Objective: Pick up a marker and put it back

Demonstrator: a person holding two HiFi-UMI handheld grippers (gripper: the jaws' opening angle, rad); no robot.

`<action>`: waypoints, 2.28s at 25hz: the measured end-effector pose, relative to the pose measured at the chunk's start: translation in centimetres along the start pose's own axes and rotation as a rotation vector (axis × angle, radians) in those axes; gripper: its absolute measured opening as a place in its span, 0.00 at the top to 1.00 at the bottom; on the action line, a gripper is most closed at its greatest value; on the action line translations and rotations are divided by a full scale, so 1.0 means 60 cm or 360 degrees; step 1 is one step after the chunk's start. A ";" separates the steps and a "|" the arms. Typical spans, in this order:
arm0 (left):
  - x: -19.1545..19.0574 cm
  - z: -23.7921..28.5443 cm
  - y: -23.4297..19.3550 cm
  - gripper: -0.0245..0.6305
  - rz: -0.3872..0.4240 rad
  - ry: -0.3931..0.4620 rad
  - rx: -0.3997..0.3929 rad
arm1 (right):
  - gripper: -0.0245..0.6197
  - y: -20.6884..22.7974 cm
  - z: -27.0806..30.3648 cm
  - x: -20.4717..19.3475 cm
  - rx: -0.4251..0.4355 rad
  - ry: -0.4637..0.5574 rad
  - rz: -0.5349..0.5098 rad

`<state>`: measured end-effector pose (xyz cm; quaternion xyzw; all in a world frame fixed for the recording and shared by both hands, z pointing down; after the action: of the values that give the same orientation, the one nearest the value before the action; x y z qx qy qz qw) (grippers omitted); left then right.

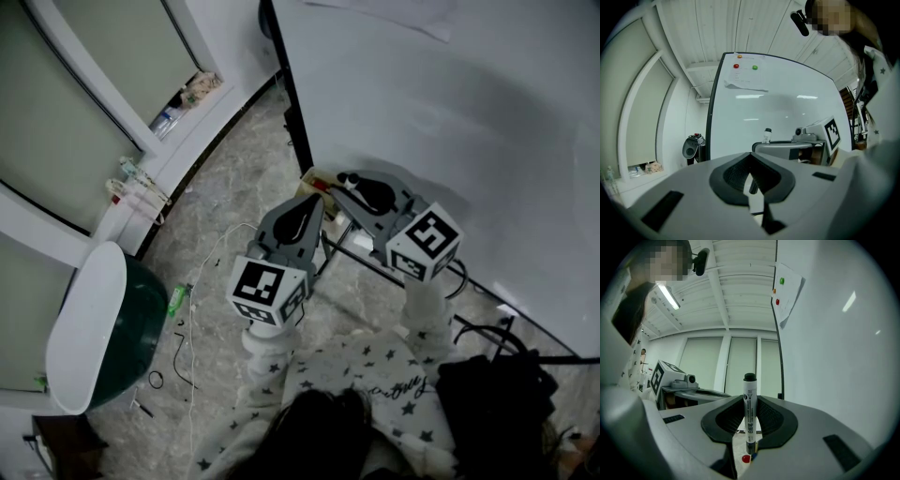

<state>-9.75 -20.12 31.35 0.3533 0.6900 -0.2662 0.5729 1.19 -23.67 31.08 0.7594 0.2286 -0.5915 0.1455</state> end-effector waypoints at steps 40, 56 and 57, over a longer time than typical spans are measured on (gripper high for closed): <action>-0.157 -0.009 -0.058 0.96 -0.0103 -0.0025 0.0131 | 0.84 0.028 0.036 -0.223 -0.0194 -0.0122 0.0017; -0.179 -0.008 -0.057 0.96 -0.0096 -0.0048 0.0136 | 0.84 0.010 0.019 -0.265 -0.0218 -0.0173 -0.0003; -0.179 -0.009 -0.058 0.96 -0.0094 -0.0046 0.0137 | 0.84 0.009 0.019 -0.265 -0.0217 -0.0170 -0.0007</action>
<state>-11.79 -23.78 41.83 0.3531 0.6796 -0.3177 0.5590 -2.58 -27.46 46.11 0.7147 0.2618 -0.6144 0.2076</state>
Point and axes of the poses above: the fingertips, and each gripper's own axes: z forward along the fingers, y to its right, x out of its top, the point moved 6 cm from there along -z, backward along the fingers, and after that the axes turned 10 degrees about y, right-handed, at the moved point
